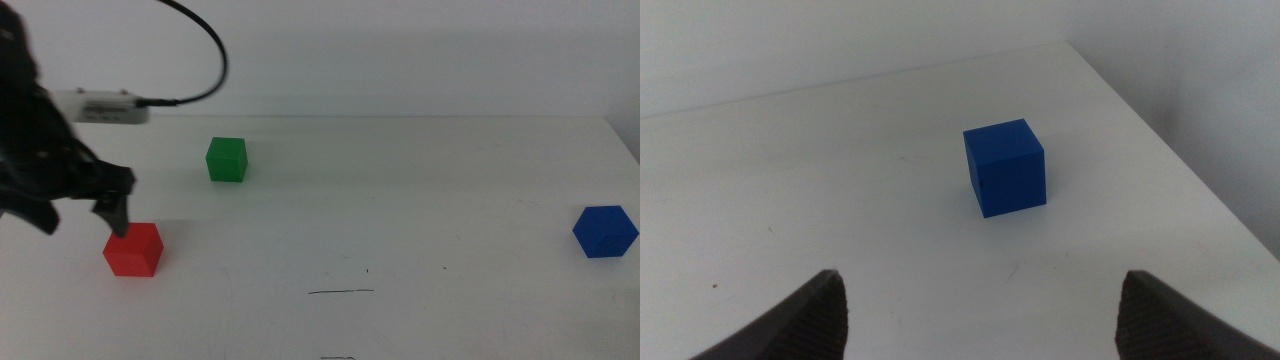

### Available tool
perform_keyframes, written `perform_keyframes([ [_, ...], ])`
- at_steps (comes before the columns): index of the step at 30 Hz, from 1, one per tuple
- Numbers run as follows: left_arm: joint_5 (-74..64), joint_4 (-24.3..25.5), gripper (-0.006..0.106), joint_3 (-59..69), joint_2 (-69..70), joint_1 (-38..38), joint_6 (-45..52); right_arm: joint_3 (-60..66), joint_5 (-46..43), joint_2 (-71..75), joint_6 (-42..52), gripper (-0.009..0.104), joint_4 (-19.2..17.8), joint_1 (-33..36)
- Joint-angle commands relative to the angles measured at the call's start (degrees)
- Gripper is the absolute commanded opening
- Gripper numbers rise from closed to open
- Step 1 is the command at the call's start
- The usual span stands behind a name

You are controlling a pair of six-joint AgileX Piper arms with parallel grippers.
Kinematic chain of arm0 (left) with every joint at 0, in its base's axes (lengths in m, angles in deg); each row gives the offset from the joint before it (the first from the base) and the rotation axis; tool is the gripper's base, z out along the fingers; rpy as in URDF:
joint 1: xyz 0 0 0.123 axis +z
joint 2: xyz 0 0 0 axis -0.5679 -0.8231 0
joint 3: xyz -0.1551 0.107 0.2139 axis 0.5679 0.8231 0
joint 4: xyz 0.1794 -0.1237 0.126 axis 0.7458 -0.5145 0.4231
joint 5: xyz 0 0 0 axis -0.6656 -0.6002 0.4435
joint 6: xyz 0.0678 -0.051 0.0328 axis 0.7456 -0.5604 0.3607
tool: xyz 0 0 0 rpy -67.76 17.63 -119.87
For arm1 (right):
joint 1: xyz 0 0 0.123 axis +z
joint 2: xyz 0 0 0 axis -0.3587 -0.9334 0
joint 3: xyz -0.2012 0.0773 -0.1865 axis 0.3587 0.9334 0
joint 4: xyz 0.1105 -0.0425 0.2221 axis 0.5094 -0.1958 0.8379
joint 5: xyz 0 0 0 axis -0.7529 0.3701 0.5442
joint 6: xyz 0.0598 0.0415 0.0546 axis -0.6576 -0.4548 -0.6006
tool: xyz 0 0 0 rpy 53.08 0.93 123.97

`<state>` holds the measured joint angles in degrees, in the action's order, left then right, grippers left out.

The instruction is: Stack red cubes first, then green, then blue cubes in a specific spot.

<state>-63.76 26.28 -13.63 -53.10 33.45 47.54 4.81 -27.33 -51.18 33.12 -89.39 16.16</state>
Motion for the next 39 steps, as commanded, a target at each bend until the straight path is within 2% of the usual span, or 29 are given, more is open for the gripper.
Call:
perform_keyframes([
  [1, 3.23, 1.72, 0.093, -1.91, 0.64, -1.95, -2.74, -0.59, -4.09, -0.44, 0.57, 0.082, -0.29, -0.29],
  [22, 15.63, -0.32, 0.093, -1.91, -10.7, -2.29, -2.69, -0.59, -4.09, -0.44, 0.57, 0.082, -0.29, -0.29],
  [29, 16.91, -3.91, 0.091, -1.91, -13.7, -2.29, -0.26, -0.59, -4.09, -0.44, 0.57, 0.082, -0.29, -0.29],
  [33, 16.91, -4.69, 0.078, -1.91, -14.25, -2.29, -0.16, -0.59, -4.09, -0.44, 0.57, 0.082, -0.29, -0.29],
  [39, 16.17, -4.51, 0.036, -1.91, -14.25, -2.29, -1.98, -0.59, -4.09, -0.44, 0.57, 0.082, -0.29, -0.29],
])
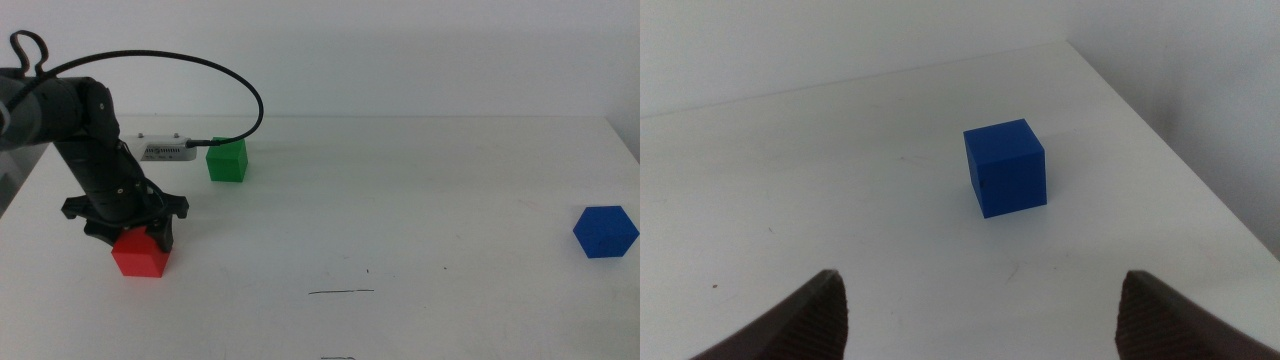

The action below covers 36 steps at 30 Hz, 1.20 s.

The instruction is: Stack red cubes first, then green, then blue cubes in a specific spot.

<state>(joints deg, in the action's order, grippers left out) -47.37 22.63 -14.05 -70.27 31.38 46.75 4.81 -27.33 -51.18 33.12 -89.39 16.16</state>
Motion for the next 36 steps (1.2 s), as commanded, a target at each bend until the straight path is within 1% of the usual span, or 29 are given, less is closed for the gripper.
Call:
perform_keyframes([
  [1, -0.52, -0.86, 0.029, -1.49, 2.92, -0.23, -1.92, -0.59, -4.09, -0.44, 0.57, 0.082, -0.29, -0.29],
  [4, -1.94, -0.98, 0.01, -1.49, 3.8, -0.59, -4.45, -0.59, -4.09, -0.44, 0.57, 0.082, -0.29, -0.29],
  [6, -2.8, -0.26, 0.001, -1.49, 5.14, -1.53, -6.86, -0.59, -4.09, -0.44, 0.57, 0.082, -0.29, -0.29],
  [7, -3.02, 0.75, -0.001, -1.61, 5.98, -2.42, -8.69, -0.59, -4.09, -0.44, 0.57, 0.082, -0.29, -0.29],
  [10, -4.08, 4.36, -0.001, -2.38, 8.03, -5.75, -15.31, -0.59, -4.09, -0.44, 0.57, 0.082, -0.29, -0.29],
  [13, -9.34, 5.67, -0.001, -6.66, 7.76, -9.54, -19.34, -0.59, -4.09, -0.44, 0.57, 0.082, -0.29, -0.29],
  [17, -13.45, 5.78, -0.001, -13.12, 5.92, -15.81, -23.33, -0.59, -4.09, -0.44, 0.57, 0.082, -0.29, -0.29],
  [20, -13.3, 5.67, -0.001, -16.7, 3.99, -20.31, -28.45, -0.59, -4.09, -0.44, 0.57, 0.082, -0.29, -0.29],
  [24, -13.3, 5.54, -0.001, -20.52, 0.95, -25.04, -32.61, -0.59, -4.09, -0.44, 0.57, 0.082, -0.29, -0.29],
  [36, -13.69, 4.49, -0.001, -28.46, -8.39, -33.31, -36.54, -0.59, -4.09, -0.44, 0.57, 0.082, -0.29, -0.29],
])
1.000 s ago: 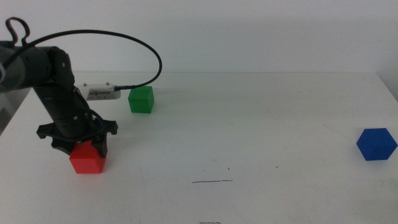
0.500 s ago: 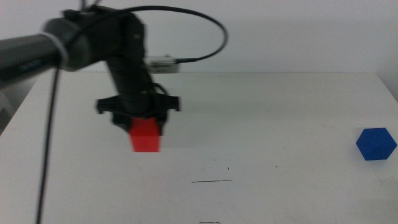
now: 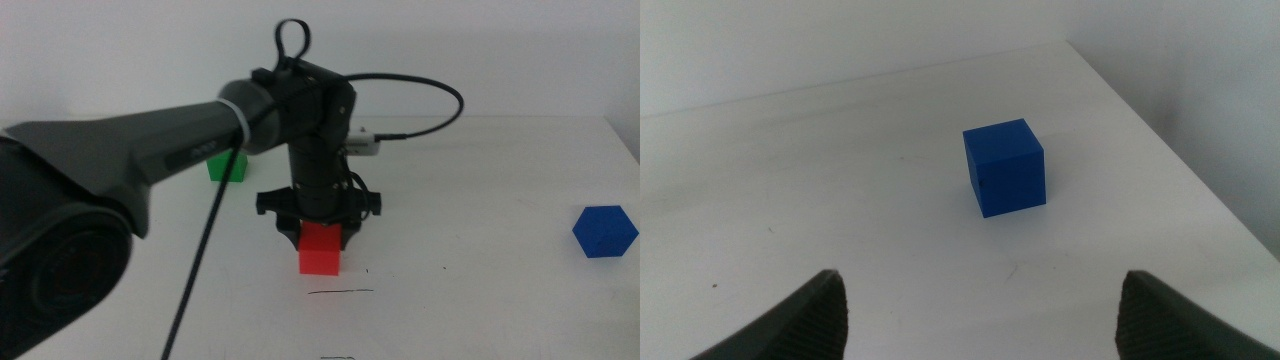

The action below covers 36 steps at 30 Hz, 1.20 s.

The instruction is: Stack red cubes first, then green, then blue cubes in a specific spot.

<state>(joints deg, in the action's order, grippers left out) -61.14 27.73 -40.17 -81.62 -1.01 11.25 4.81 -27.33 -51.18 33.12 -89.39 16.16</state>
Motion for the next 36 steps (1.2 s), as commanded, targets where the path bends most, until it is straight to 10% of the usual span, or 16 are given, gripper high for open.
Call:
perform_keyframes([
  [1, 0.08, -0.61, -0.001, -2.73, 2.6, -1.35, -1.43, -0.59, -4.09, -0.44, 0.57, 0.082, -0.29, -0.29],
  [23, 3.07, -4.93, 0.0, -2.97, -1.44, -2.64, -1.84, -0.59, -4.09, -0.44, 0.57, 0.082, -0.29, -0.29],
  [30, 4.17, -4.93, 0.039, -2.97, -1.44, -2.58, -3.09, -0.59, -4.09, -0.44, 0.57, 0.082, -0.29, -0.29],
  [31, 4.17, -4.93, 0.063, -2.97, -1.44, -2.58, -3.09, -0.59, -4.09, -0.44, 0.57, 0.082, -0.29, -0.29],
  [36, 3.81, -4.7, 0.094, -2.97, -1.15, -2.58, -2.88, -0.59, -4.09, -0.44, 0.57, 0.082, -0.29, -0.29],
])
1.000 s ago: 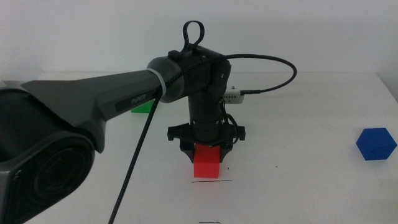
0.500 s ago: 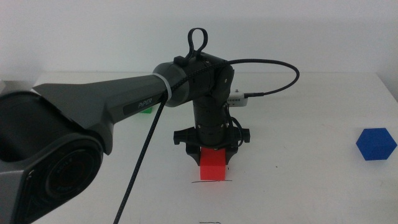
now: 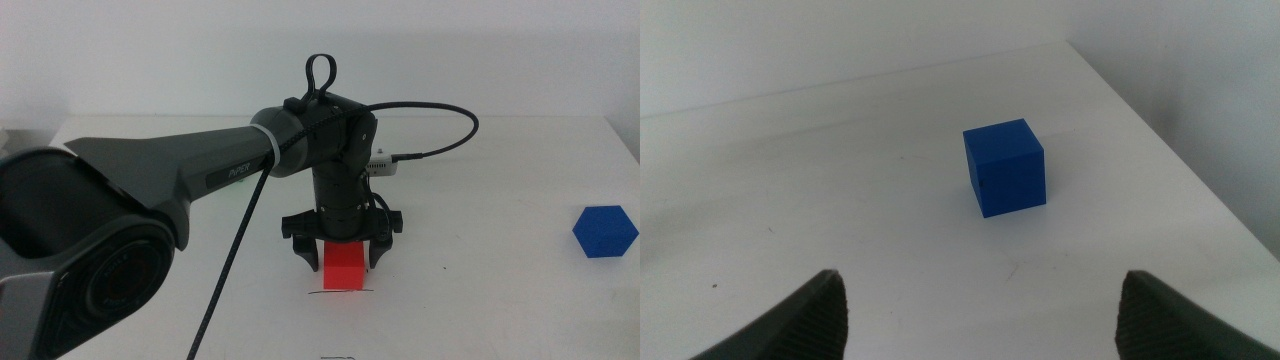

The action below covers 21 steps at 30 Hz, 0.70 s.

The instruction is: Stack red cubes first, then green, then blue cubes in a specific spot.

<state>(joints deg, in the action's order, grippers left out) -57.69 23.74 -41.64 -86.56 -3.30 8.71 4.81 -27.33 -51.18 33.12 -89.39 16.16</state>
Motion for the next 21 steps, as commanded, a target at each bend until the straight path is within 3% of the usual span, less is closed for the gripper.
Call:
perform_keyframes([
  [1, 0.15, -0.71, 0.094, -1.5, 3.87, -0.29, -0.34, -0.59, -4.09, -0.44, 0.57, 0.082, -0.29, -0.29],
  [21, -13.21, 0.28, 0.093, -10.85, 4.85, 0.45, 2.24, -0.59, -4.09, -0.44, 0.57, 0.082, -0.29, -0.29],
])
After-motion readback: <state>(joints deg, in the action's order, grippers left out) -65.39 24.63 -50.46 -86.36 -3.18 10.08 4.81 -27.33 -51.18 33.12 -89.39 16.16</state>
